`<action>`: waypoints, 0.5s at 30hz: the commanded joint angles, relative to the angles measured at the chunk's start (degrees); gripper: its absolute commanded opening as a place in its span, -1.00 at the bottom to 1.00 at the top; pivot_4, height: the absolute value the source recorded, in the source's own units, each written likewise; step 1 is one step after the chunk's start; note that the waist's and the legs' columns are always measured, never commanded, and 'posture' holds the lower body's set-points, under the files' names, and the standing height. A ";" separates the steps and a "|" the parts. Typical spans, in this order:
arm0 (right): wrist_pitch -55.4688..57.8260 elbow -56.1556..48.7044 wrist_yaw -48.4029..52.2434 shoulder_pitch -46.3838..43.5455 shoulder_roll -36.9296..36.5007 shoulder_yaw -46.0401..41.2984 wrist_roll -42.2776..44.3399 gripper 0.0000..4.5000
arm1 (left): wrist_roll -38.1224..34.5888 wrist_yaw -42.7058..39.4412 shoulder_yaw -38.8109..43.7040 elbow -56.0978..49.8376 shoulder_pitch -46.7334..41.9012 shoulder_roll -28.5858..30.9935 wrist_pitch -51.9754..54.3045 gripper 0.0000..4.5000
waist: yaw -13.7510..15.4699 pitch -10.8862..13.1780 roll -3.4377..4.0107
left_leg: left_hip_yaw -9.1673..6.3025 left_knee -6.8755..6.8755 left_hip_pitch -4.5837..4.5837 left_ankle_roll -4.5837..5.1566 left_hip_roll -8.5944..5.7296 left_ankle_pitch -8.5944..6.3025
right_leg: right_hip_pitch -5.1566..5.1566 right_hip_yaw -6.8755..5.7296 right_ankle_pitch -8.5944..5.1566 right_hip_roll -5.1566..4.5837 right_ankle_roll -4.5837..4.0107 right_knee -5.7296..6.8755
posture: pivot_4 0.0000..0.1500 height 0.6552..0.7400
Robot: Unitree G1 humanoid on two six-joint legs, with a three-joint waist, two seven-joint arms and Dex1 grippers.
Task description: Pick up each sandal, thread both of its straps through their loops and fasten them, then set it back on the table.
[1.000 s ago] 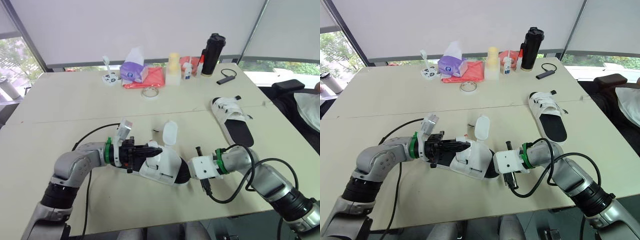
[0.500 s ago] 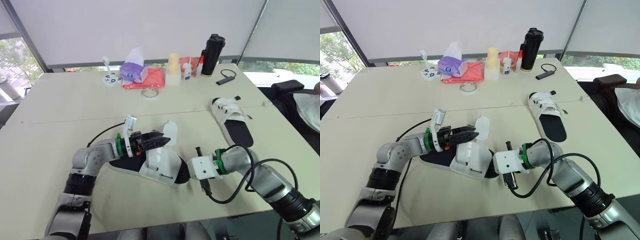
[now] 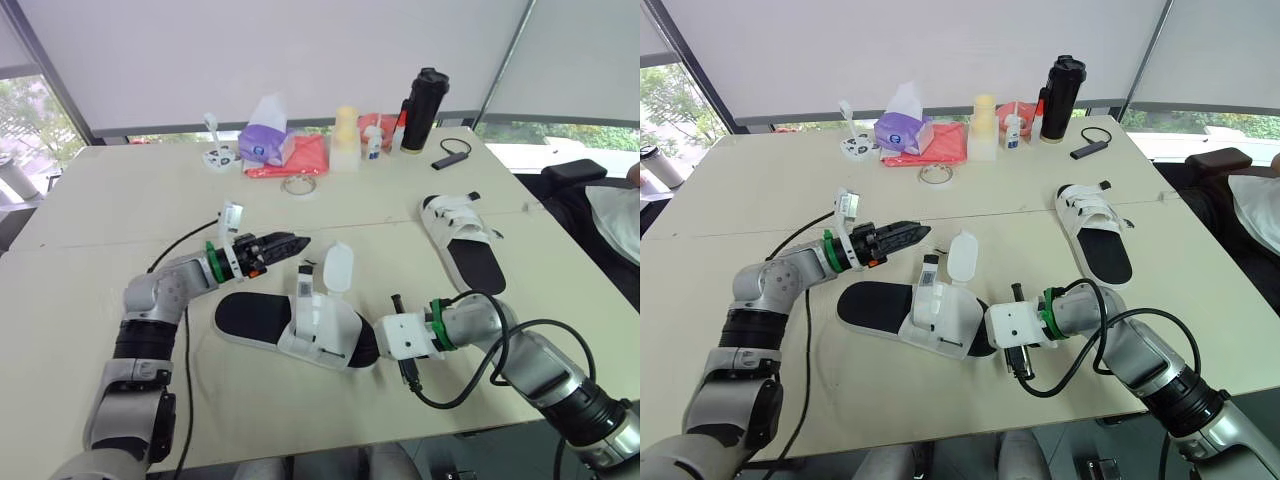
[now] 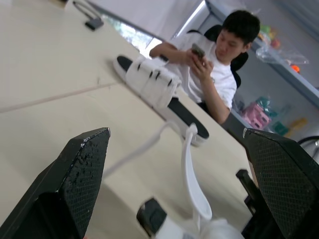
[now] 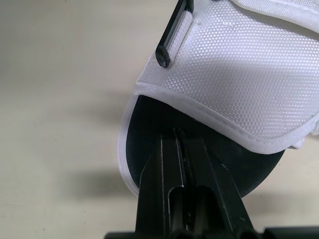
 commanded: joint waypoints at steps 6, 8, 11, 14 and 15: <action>3.19 4.47 -0.84 1.47 -0.30 2.28 -5.02 -1.00 | -0.47 0.57 -1.10 -2.51 2.37 -0.47 6.08 0.98 | 0.05 0.02 -0.04 | -0.02 0.00 0.01 -0.01 0.04 -0.01 | -0.01 0.00 0.00 0.00 0.00 0.01 | 1.00 1.00; 3.27 4.47 -0.83 1.40 -0.25 2.24 -5.03 -1.00 | -0.05 0.64 -1.37 -2.21 2.40 -1.08 5.91 0.98 | 0.04 0.02 -0.05 | -0.02 0.00 0.03 -0.02 0.07 -0.01 | 0.00 0.00 0.00 -0.02 0.00 0.01 | 1.00 1.00; 3.38 4.44 -0.87 1.38 -0.22 2.25 -5.07 -1.00 | -0.10 1.58 -0.97 -1.33 1.88 -2.14 6.38 0.98 | 0.01 0.02 -0.05 | -0.02 -0.01 0.02 -0.02 0.07 -0.01 | 0.00 0.00 0.00 -0.02 0.00 0.01 | 1.00 1.00; 3.48 4.39 -0.87 1.38 -0.24 2.19 -5.03 -1.00 | -0.21 2.40 -0.64 -0.09 1.19 -3.13 6.91 0.98 | 0.03 0.01 -0.05 | -0.02 0.00 0.02 -0.02 0.06 -0.01 | -0.01 0.00 0.00 -0.02 0.00 0.01 | 1.00 1.00; 3.49 4.40 -0.86 1.38 -0.25 2.17 -5.01 -1.00 | -0.11 2.48 -0.66 0.36 0.99 -3.43 6.94 0.87 | 0.02 0.01 -0.05 | -0.02 0.00 0.03 -0.02 0.06 -0.01 | -0.01 0.00 0.00 -0.02 0.00 0.01 | 1.00 1.00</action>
